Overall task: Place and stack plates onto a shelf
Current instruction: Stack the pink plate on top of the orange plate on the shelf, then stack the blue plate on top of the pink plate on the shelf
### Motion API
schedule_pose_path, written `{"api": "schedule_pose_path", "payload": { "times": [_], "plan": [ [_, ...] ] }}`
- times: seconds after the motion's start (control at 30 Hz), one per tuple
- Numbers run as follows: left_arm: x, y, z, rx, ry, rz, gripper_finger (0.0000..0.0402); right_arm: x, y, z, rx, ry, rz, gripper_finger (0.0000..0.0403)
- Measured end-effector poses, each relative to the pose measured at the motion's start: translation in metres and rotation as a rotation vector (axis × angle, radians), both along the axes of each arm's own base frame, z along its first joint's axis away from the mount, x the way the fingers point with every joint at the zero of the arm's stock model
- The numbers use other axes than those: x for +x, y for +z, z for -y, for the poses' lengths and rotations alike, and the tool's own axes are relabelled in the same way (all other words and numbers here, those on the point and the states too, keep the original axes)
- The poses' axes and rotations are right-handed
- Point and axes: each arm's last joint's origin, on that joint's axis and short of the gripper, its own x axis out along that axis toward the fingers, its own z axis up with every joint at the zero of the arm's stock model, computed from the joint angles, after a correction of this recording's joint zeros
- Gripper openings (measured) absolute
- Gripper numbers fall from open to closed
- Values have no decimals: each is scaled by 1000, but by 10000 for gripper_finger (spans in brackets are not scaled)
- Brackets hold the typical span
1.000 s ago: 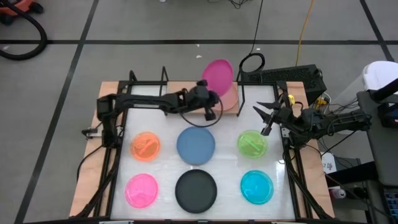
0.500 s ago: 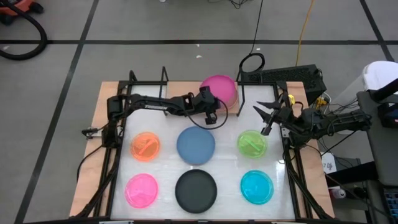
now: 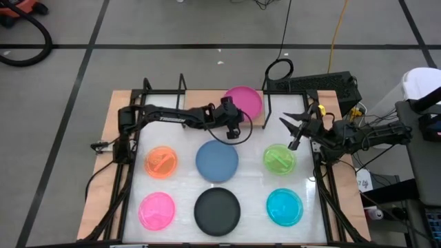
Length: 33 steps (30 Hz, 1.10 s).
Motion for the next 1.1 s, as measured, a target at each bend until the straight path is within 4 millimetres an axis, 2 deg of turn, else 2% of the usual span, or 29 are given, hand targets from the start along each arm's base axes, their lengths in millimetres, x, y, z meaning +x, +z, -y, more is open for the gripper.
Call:
{"api": "schedule_pose_path", "payload": {
  "times": [0.1,0.17,0.37,0.43,0.5,0.6,0.77,0.83,1.0,1.1],
  "plan": [
    [-6,25,6,10,18,60,184,2,-1,0,-3,0,-10,89],
    [-14,50,13,-14,37,135,187,3,-2,-1,-16,-2,-22,89],
    [-58,122,49,-127,44,271,188,13,-8,-2,6,1,-59,89],
    [-72,137,63,-144,20,320,188,19,-12,-3,30,15,-79,89],
    [-84,143,76,-136,-8,378,188,26,-17,-6,27,63,-115,89],
    [-97,137,92,-122,-26,438,188,38,-25,-10,-3,158,-184,89],
    [-122,117,105,-180,-12,521,188,59,-30,-17,6,266,-261,92],
    [-131,104,109,-222,-8,547,188,69,-34,-20,10,301,-305,98],
    [-143,64,118,-309,-32,744,188,97,-45,-28,8,422,-414,122],
    [-153,43,119,-330,-20,800,188,115,-59,-33,18,462,-501,139]
  ]
}}
